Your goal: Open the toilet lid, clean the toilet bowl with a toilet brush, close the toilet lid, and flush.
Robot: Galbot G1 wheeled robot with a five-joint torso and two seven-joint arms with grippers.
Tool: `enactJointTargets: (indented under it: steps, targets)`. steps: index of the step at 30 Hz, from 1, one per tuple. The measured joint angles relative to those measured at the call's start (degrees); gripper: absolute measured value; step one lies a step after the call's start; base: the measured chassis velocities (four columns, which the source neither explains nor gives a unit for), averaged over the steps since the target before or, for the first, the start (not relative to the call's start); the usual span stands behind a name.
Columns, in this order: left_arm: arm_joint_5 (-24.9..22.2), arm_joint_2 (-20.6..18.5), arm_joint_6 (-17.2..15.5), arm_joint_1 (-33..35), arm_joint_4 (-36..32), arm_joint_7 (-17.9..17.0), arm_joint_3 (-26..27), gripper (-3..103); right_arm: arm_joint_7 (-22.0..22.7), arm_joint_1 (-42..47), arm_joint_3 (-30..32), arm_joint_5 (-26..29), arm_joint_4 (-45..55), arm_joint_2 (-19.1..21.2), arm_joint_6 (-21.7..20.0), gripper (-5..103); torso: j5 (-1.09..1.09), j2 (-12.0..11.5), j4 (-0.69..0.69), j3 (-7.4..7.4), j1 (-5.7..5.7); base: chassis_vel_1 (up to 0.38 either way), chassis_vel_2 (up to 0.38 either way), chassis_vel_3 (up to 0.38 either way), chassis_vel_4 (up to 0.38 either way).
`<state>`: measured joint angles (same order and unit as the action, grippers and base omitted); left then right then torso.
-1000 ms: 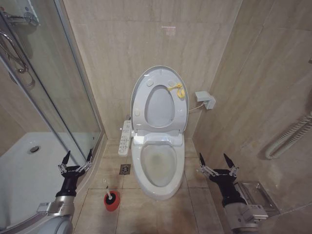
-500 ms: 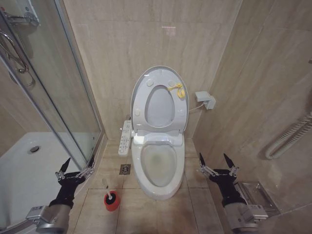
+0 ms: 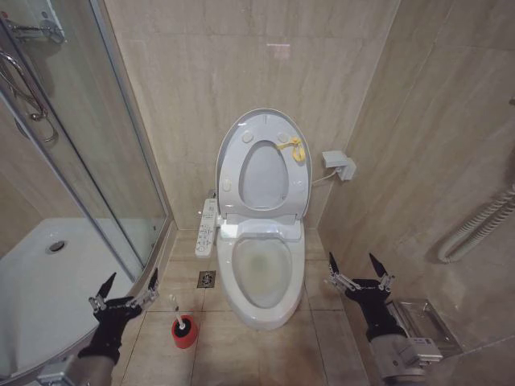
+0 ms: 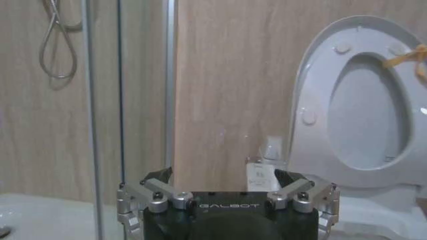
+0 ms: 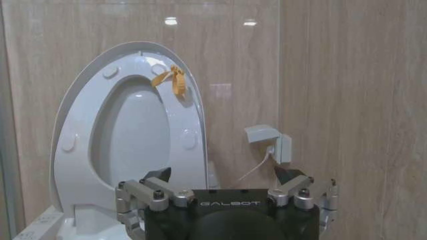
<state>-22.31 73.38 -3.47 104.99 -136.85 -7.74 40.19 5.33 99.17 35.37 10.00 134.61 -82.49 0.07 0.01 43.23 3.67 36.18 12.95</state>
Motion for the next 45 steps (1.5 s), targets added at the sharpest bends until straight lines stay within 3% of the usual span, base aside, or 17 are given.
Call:
enactJointTargets:
  steps: [8,15,26,45]
  targets:
    - [2.08,1.12,-0.09,3.91,-2.37,-0.10,-2.03,100,0.00,0.00,0.00,0.00,0.00,0.00,0.00,100,0.00,0.00,0.00,0.00,0.00,0.000,0.000,0.000,0.000]
    - [7.44,1.75,2.16,7.32,-4.60,2.39,-2.36,100,0.00,0.00,0.00,0.00,0.00,0.00,0.00,100,0.00,0.00,0.00,0.00,0.00,0.000,0.000,0.000,0.000]
    - [10.72,2.93,4.63,9.53,-6.54,4.12,-1.87,100,0.00,0.00,0.00,0.00,0.00,0.00,0.00,100,0.00,0.00,0.01,0.00,0.00,0.000,0.000,0.000,0.000]
    - [12.27,3.58,5.77,10.30,-6.50,4.01,-1.80,100,0.00,0.00,0.00,0.00,0.00,0.00,0.00,100,-0.01,0.00,0.00,0.00,0.00,0.000,0.000,0.000,0.000]
